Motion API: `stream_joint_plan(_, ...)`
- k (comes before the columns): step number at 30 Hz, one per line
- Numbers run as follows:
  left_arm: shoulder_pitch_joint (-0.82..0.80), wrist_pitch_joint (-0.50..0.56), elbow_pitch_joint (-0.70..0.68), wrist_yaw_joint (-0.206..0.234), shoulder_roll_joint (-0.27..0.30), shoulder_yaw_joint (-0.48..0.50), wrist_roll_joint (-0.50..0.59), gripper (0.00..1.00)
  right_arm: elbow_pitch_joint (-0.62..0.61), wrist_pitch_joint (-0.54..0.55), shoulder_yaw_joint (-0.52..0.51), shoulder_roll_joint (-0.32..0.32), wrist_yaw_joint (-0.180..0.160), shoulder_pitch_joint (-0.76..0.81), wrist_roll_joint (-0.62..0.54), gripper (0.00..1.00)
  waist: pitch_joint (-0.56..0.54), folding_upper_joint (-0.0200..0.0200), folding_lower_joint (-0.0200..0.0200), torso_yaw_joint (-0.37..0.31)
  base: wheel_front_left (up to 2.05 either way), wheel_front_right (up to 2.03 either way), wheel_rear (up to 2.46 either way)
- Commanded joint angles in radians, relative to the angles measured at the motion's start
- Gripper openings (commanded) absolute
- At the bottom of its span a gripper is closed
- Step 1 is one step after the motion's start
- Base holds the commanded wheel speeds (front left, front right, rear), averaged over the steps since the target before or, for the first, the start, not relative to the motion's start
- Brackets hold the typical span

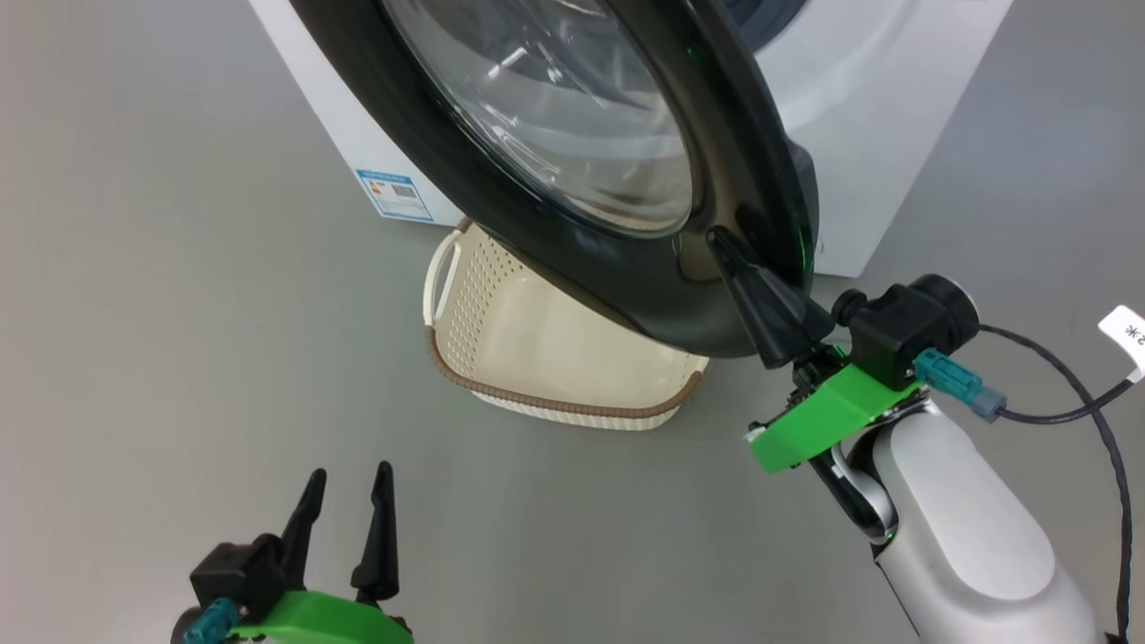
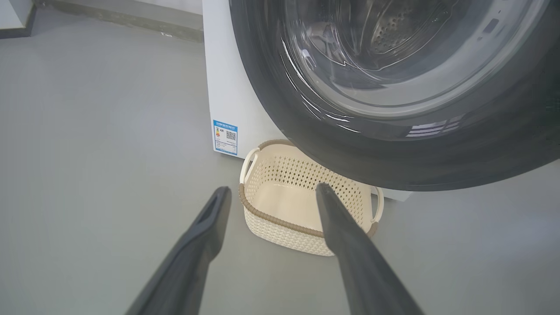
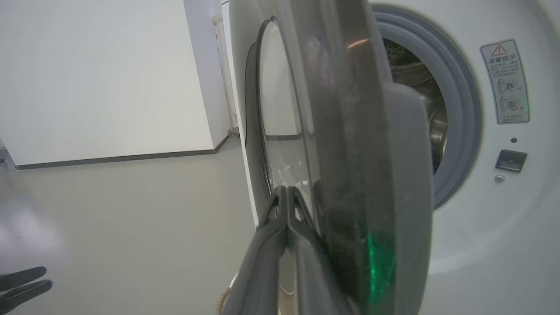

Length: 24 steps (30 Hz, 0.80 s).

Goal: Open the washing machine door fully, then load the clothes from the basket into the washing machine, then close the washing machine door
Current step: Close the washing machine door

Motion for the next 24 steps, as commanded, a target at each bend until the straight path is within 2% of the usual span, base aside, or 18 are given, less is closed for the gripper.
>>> stream_joint_plan(1,-0.031,-0.01,-0.028,0.008,0.012,0.028,-0.007,1.0,-0.022,-0.005,0.007,0.006,0.001,-0.033,0.0,0.0,0.026,0.0,0.0,-0.014,0.0,0.0,0.0)
stream_joint_plan(13,-0.061,-0.01,-0.053,0.024,0.012,-0.013,-0.041,1.0,-0.034,-0.005,-0.006,-0.039,0.001,-0.165,-0.002,0.0,0.147,0.0,0.0,-0.048,0.0,0.0,0.0)
stream_joint_plan(24,-0.113,-0.01,-0.08,0.021,0.012,-0.041,-0.024,1.0,-0.053,-0.005,-0.013,-0.064,0.001,-0.33,-0.007,0.0,0.273,0.0,0.0,-0.076,0.0,0.0,0.0)
